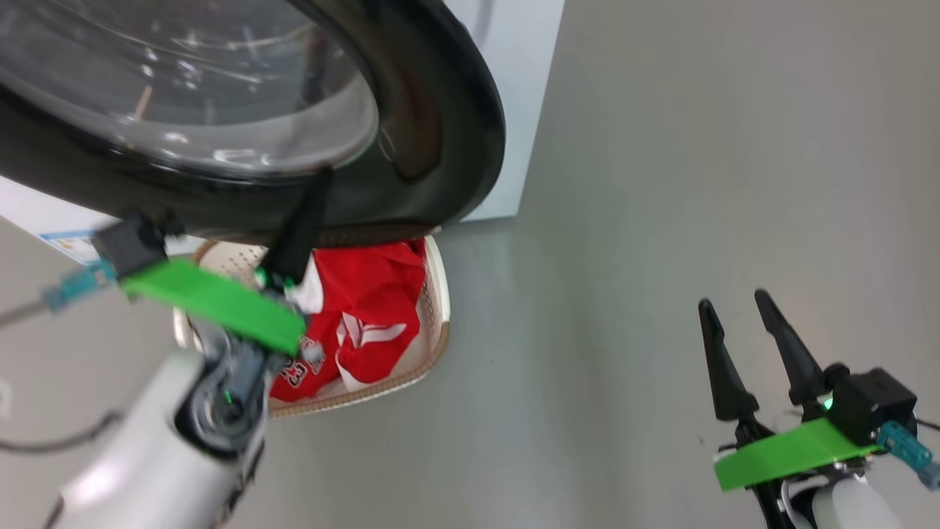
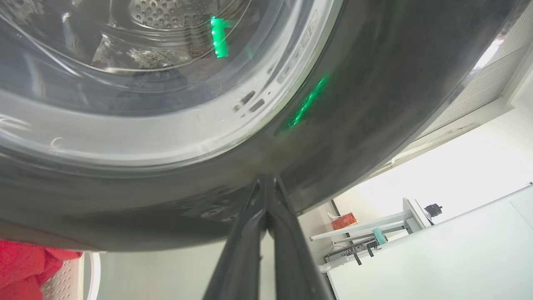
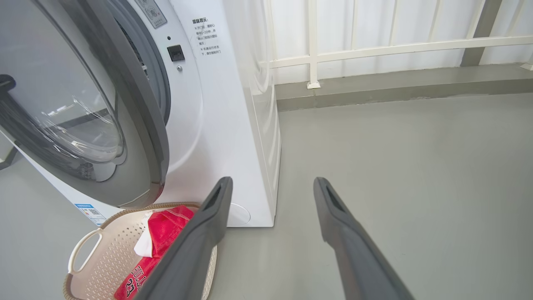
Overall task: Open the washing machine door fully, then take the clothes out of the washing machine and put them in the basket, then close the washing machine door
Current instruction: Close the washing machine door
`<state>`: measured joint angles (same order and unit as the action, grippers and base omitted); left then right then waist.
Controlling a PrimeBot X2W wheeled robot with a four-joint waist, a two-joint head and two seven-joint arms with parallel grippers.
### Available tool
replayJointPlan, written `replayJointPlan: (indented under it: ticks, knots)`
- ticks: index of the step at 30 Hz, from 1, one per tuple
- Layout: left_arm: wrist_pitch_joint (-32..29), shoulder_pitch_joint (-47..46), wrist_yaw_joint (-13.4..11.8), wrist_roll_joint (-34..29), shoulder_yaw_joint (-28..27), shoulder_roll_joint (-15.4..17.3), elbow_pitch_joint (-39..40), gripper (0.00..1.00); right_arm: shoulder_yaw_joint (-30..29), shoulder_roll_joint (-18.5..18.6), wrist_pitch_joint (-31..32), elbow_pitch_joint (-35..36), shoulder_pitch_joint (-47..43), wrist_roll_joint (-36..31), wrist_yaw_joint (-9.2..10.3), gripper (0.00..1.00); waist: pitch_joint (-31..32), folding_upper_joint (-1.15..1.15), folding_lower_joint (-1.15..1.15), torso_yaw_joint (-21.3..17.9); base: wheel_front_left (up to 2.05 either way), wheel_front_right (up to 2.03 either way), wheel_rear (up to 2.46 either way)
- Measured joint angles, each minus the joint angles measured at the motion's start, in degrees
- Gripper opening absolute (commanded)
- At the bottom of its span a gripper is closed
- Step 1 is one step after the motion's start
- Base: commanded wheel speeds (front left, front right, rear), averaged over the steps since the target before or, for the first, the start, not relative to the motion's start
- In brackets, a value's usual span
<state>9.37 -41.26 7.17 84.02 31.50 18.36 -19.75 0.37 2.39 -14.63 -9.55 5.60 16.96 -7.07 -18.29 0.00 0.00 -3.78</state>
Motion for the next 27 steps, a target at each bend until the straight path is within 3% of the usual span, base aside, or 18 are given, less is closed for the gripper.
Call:
replayJointPlan:
  ticks: [7,11,14,17,20,21,22,24,27]
  knots:
    - [4.3,8.8,0.0,-0.5,3.8,1.5,0.6,0.00,-1.4,0.0,0.0,-0.9,-3.4,-0.5,0.00,1.00,3.9,0.00,0.00,1.5,0.00,0.00,0.00]
    - [4.9,13.5,0.0,-0.5,3.3,2.3,0.8,0.01,-1.7,-0.1,0.0,-1.1,-5.1,-0.7,0.00,1.00,6.1,0.00,0.00,2.3,0.00,0.00,0.00]
    - [4.9,16.9,0.0,-1.1,1.5,2.4,1.2,0.07,-1.8,-0.1,0.0,-1.3,-6.4,-0.9,0.00,1.00,7.7,0.00,0.00,2.9,0.00,0.00,0.00]
    - [4.9,20.2,0.0,-2.9,-2.0,2.4,1.4,0.22,-2.0,-0.1,0.0,-1.4,-7.7,-1.0,0.00,1.00,9.2,0.00,0.00,3.4,0.00,0.00,0.00]
    - [4.9,23.8,0.0,-6.5,-4.1,2.6,1.6,0.49,-2.2,-0.1,0.0,-1.5,-9.0,-1.0,0.00,1.00,10.7,0.00,0.00,3.7,0.00,0.00,0.00]
    - [4.9,25.1,0.0,-7.9,-4.8,2.6,1.6,0.80,-2.4,-0.2,0.0,-1.5,-9.5,-1.0,0.00,1.00,11.2,0.00,0.00,3.8,0.00,0.00,0.00]
    - [4.9,26.5,0.0,-8.9,-5.7,2.5,1.5,0.95,-2.6,-0.2,0.0,-1.5,-10.0,-1.0,0.00,1.00,11.6,0.00,0.00,4.0,0.00,0.00,0.00]
    - [4.9,28.8,0.0,-10.4,-7.0,2.6,1.5,1.00,-3.1,-0.2,0.0,-1.5,-11.0,-1.0,0.00,1.00,12.5,0.00,0.00,4.2,0.00,0.00,0.00]
    - [4.9,32.0,0.0,-14.3,-9.4,2.7,0.8,1.00,-3.4,-0.2,0.0,-1.5,-11.9,-1.0,0.00,1.00,13.6,0.00,0.00,4.6,0.00,0.00,0.00]
